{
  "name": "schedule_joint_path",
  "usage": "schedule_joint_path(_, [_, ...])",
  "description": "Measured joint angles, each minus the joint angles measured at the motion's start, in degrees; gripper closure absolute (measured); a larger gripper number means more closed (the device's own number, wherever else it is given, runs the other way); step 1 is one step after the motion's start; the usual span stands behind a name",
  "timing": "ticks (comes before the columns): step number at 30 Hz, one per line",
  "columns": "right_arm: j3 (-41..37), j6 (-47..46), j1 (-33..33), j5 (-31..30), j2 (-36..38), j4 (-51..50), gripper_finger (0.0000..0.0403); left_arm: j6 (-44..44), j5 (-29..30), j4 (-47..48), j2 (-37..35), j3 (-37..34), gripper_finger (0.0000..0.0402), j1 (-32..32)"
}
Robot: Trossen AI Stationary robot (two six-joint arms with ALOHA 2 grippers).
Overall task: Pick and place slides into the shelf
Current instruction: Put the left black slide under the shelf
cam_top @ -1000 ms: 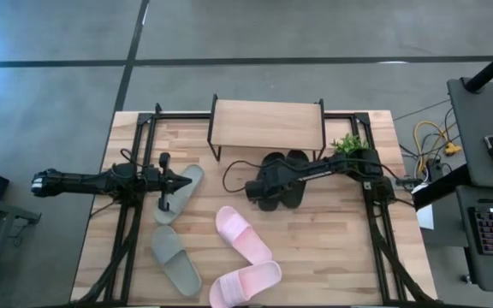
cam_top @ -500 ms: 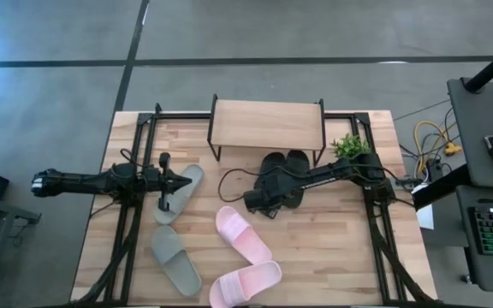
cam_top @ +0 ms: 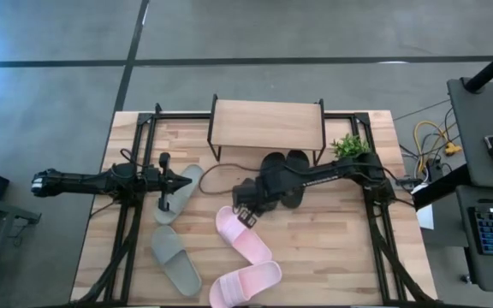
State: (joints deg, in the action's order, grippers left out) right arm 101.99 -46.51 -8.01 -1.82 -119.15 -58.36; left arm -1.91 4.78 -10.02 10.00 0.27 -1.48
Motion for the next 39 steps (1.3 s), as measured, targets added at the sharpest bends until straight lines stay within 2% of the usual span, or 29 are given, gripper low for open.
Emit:
schedule_joint_path(2, [-0.3,0.7,0.7,0.6,0.0,-0.4,0.0388,0.0,0.0,0.0,0.0,0.0,0.0402,0.0])
schedule_joint_path(9, [-1.1,3.1,0.3,5.0,-0.5,-0.8,0.0390,0.0,0.0,0.0,0.0,0.0,0.0402,0.0])
schedule_joint_path(15, [-1.4,4.4,-1.0,5.6,-2.2,-1.2,0.0390,0.0,0.0,0.0,0.0,0.0,0.0402,0.0])
schedule_joint_path(21, [-1.6,5.2,-2.9,2.0,-4.4,-1.4,0.0390,0.0,0.0,0.1,0.0,0.0,0.0402,0.0])
schedule_joint_path(29, [-1.7,5.3,-3.4,1.6,-6.6,-1.1,0.0390,0.0,0.0,0.0,0.0,0.0,0.0402,0.0])
schedule_joint_path(39, [-1.7,6.0,-2.2,-6.4,-8.4,-2.1,0.0390,0.0,0.0,0.0,0.0,0.0,0.0402,0.0])
